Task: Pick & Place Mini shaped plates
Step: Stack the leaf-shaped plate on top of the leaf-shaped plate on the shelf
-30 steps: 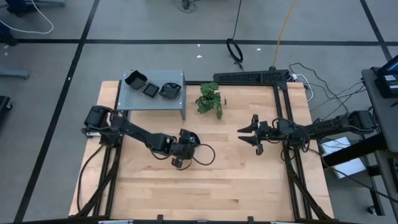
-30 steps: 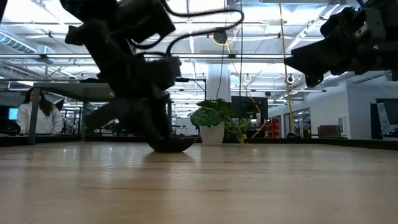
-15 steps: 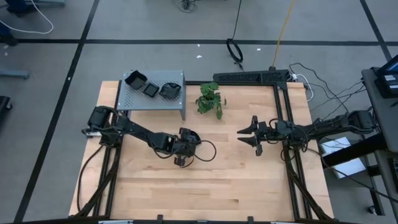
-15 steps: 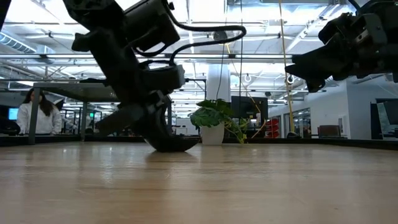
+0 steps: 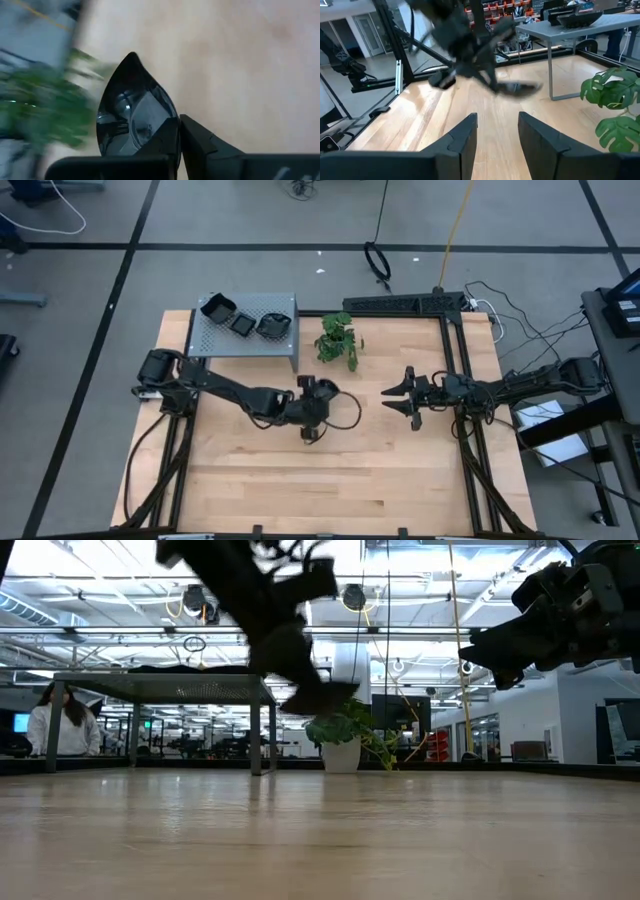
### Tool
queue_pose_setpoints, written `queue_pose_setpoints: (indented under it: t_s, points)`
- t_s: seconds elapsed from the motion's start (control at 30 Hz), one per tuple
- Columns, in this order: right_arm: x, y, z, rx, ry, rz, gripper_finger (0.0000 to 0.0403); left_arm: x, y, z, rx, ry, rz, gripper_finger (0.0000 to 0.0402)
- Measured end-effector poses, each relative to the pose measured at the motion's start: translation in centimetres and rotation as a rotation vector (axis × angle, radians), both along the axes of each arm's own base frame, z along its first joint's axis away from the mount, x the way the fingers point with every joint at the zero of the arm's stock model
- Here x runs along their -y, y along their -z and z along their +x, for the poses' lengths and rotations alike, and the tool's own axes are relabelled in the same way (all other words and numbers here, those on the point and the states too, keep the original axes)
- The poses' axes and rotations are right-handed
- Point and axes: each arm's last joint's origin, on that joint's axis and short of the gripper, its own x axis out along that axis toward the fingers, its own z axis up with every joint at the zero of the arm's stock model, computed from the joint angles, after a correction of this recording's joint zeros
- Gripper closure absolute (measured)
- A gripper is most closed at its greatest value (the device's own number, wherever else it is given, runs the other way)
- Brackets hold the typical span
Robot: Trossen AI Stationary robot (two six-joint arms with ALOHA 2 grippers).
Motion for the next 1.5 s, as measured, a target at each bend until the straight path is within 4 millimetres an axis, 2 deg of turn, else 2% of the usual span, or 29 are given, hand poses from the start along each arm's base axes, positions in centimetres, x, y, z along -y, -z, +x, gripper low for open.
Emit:
queue_pose_setpoints:
  t_s: [0.07,0.2,0.37,0.5,0.6,0.7,0.83,0.93,1.17,1.5]
  points:
    - [0.0,0.0,0.0,0.0,0.0,0.0,0.0273,-0.6,-2.0,0.9,0.08,-0.064,0.052,0.0391]
    - [0.0,0.0,0.0,0.001,0.0,0.0,0.0273,-2.5,-5.5,1.3,0.197,-0.266,0.143,0.0395]
    - [0.0,0.0,0.0,-0.001,0.0,0.0,0.0273,-5.6,-9.2,0.3,0.353,-0.51,0.113,0.0383]
    - [0.0,0.1,0.0,-0.004,0.0,0.0,0.0273,-8.3,-10.5,-1.5,0.348,-0.614,0.108,0.0396]
    - [0.0,0.1,0.0,-0.007,0.0,0.0,0.0273,-10.4,-10.9,-3.2,0.259,-0.652,0.122,0.0392]
    - [0.0,0.1,0.1,-0.006,0.0,-0.001,0.0273,-12.1,-10.8,-4.7,0.171,-0.673,0.033,0.0388]
    - [0.0,0.1,0.1,-0.005,0.0,-0.001,0.0273,-13.9,-10.1,-5.9,0.042,-0.694,0.012,0.0397]
    - [0.0,0.1,0.1,-0.006,0.0,-0.001,0.0273,-14.9,-9.9,-6.7,-0.037,-0.693,0.021,0.0388]
    - [0.0,0.1,0.1,-0.007,0.0,-0.001,0.0273,-15.6,-9.6,-7.0,-0.094,-0.65,-0.031,0.0397]
    - [0.0,0.1,0.1,-0.006,0.0,-0.001,0.0273,-15.5,-9.6,-7.0,-0.109,-0.636,-0.014,0.037]
